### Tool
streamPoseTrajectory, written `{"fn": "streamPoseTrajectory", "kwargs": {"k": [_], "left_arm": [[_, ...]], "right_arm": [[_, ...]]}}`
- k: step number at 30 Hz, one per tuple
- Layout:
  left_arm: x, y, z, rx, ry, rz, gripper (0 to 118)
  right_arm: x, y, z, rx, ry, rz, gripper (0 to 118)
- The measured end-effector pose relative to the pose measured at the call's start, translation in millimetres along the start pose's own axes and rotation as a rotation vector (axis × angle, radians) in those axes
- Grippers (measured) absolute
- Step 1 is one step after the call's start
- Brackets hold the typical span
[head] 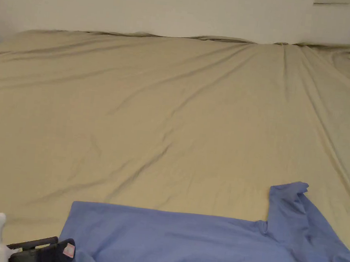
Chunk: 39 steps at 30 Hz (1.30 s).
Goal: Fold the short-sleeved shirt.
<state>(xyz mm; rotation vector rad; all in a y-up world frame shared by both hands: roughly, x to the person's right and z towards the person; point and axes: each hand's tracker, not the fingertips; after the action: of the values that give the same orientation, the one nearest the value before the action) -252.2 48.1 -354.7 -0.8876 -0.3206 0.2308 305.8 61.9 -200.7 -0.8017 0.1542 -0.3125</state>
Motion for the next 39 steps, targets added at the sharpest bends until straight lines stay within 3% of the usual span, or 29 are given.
{"fn": "streamPoseTrajectory", "kwargs": {"k": [2, 3, 4, 5, 7, 9, 10, 11, 12, 13, 15, 18, 19, 21, 22, 25, 26, 27, 28, 29, 31, 34, 36, 37, 38, 39], "left_arm": [[14.6, 4.0, -16.3, -0.053, 0.028, -0.027, 118], [23.2, 5.5, -24.4, -0.058, 0.028, -0.055, 100], [-9.6, 10.3, -49.4, -0.061, 0.037, -0.082, 45], [-14.2, 14.1, -62.7, -0.066, 0.064, -0.084, 0], [-18.5, 20.2, -88.9, -0.062, 0.064, -0.034, 0], [-8.6, 28.0, -109.0, -0.083, 0.093, 0.004, 6], [-12.0, 34.0, -121.8, -0.087, 0.147, -0.012, 37], [-13.3, 38.8, -134.6, -0.101, 0.204, -0.048, 102], [-26.8, 55.4, -148.9, -0.135, 0.264, -0.097, 118], [-24.6, 55.7, -150.9, -0.049, 0.23, -0.137, 118], [-20.0, 54.9, -171.3, -0.158, 0.314, -0.174, 118], [-22.1, 61.2, -201.3, -0.335, 0.273, -0.157, 117], [-12.5, 59.8, -198.3, -0.308, 0.307, -0.192, 113], [-0.9, 62.5, -181.9, -0.212, 0.228, -0.248, 41], [5.9, 63.8, -174.0, -0.203, 0.25, -0.235, 0], [17.6, 67.7, -128.1, -0.135, -0.107, 0.009, 0], [21.9, 68.4, -120.4, -0.137, -0.125, 0.053, 0], [13.5, 70.8, -122.1, -0.149, -0.119, 0.072, 0], [2.0, 74.4, -124.1, -0.14, -0.095, 0.054, 0], [2.3, 75.3, -119.9, -0.131, -0.088, 0.044, 0], [2.5, 80.3, -112.0, -0.125, -0.068, -0.002, 0], [6.5, 78.0, -94.2, -0.097, -0.031, -0.027, 0], [-2.5, 83.1, -94.6, -0.101, -0.033, -0.001, 0], [-5.5, 84.1, -94.9, -0.105, -0.022, 0.006, 0], [-8.7, 85.1, -95.2, -0.11, -0.006, 0.009, 0], [-12.2, 86.1, -95.1, -0.113, -0.001, 0.013, 0]], "right_arm": [[-15.7, 3.4, -12.5, 0.057, -0.066, 0.041, 111], [-12.7, 1.8, -25.6, 0.059, -0.088, 0.056, 92], [-18.8, 1.9, -35.9, 0.046, -0.113, 0.062, 43], [-24.6, -0.5, -46.3, 0.028, -0.149, 0.062, 3], [-30.7, -7.1, -59.6, 0.029, -0.02, 0.032, 3], [-32.0, -12.5, -68.1, 0.011, 0.025, -0.017, 3], [-31.0, -14.8, -70.8, 0.007, 0.013, -0.009, 3], [-27.3, -16.8, -71.9, 0.001, 0.008, -0.004, 3], [-23.5, -18.9, -73.0, -0.01, 0.0, 0.004, 3], [-18.6, -20.3, -73.4, -0.018, -0.01, 0.007, 3], [-13.9, -21.0, -71.8, -0.031, -0.033, 0.002, 3], [5.4, -17.9, -68.5, -0.033, -0.093, -0.043, 3], [11.0, -15.8, -66.7, -0.027, -0.124, -0.065, 3], [27.9, -10.4, -68.1, -0.039, -0.201, -0.103, 3], [36.8, -6.4, -70.7, -0.054, -0.246, -0.105, 3], [61.8, 13.3, -85.7, -0.083, -0.371, -0.043, 6], [69.9, 20.4, -93.3, -0.083, -0.358, -0.028, 45], [78.9, 28.9, -101.3, -0.095, -0.338, -0.014, 98], [86.9, 39.0, -114.8, -0.162, -0.309, -0.001, 118], [92.8, 45.4, -128.6, -0.231, -0.3, 0.0, 116], [98.8, 75.1, -133.4, -0.217, -0.271, 0.032, 116], [98.6, 104.1, -151.3, -0.319, -0.296, 0.079, 116], [93.6, 76.5, -183.9, -0.357, -0.315, 0.084, 113], [91.3, 77.7, -182.1, -0.339, -0.294, 0.092, 96], [89.0, 79.0, -183.2, -0.341, -0.3, 0.094, 28], [88.3, 78.0, -183.5, -0.345, -0.325, 0.085, 2]]}}
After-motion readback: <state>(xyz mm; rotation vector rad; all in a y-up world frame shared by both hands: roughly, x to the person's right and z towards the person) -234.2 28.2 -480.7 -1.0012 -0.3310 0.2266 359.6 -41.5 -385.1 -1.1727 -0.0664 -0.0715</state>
